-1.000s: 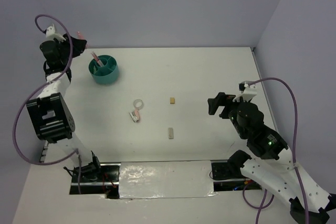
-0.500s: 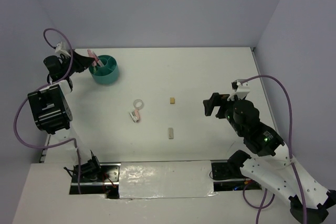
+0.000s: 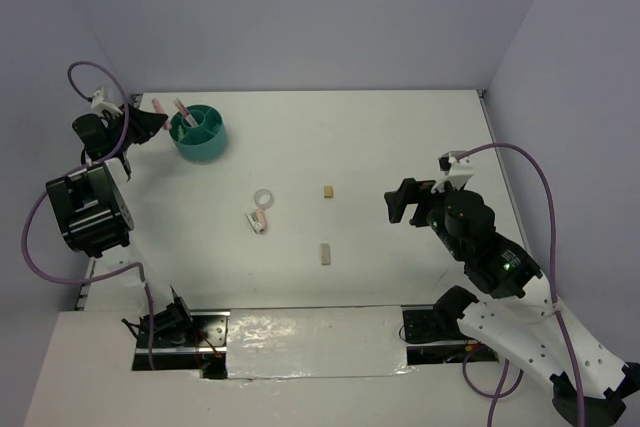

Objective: Sort the stationery into containers
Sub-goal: Place the stationery in the storage box.

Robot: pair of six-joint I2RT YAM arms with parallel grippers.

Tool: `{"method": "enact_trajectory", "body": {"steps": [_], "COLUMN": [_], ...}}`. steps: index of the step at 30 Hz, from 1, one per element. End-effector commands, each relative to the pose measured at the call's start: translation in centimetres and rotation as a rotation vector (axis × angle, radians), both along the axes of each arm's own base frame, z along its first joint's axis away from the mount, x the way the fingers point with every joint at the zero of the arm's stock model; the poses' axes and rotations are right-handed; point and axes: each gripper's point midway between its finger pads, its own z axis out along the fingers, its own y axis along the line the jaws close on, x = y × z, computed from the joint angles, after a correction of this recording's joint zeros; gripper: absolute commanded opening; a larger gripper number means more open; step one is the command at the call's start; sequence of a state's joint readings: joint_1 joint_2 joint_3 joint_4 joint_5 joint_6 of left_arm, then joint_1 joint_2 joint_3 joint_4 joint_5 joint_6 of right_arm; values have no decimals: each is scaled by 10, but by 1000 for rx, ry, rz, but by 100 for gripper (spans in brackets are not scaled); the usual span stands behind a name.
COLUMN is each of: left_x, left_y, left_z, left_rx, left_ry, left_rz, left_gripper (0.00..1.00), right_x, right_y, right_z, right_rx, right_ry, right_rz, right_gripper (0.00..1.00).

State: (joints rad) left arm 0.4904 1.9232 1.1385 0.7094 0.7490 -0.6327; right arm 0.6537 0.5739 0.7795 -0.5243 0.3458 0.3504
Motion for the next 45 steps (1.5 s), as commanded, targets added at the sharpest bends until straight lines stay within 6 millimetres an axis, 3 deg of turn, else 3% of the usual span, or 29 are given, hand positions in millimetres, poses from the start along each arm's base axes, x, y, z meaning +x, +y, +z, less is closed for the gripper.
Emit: {"method": "enact_trajectory", "body": {"steps": [1, 4, 16, 25, 35, 41, 45], "left_x": [3, 1, 8, 14, 13, 13, 12], "left_y": [4, 2, -7, -12, -3, 0, 0], "left_z": [17, 13, 1, -9, -19, -5, 2], "left_rx": [56, 56, 79, 102, 112, 114, 101], "left_ry": [-82, -79, -40, 4, 41, 18, -3], "left_rz": [-5, -11, -38, -37, 15, 37, 43], "left_gripper": [10, 18, 20, 27, 43, 59, 65], "right_x": [4, 4, 3, 2, 1, 1, -1], "right_y": [5, 5, 7, 10, 15, 17, 19], "right_z": [11, 10, 9, 7, 5, 6, 7], "right_rx": [17, 16, 18, 15, 12, 15, 17], "right_ry": [-39, -37, -37, -31, -25, -27, -33], "right_rz": [15, 15, 35, 52, 79, 92, 108], "right_gripper": [100, 100, 100, 100, 100, 100, 100]}}
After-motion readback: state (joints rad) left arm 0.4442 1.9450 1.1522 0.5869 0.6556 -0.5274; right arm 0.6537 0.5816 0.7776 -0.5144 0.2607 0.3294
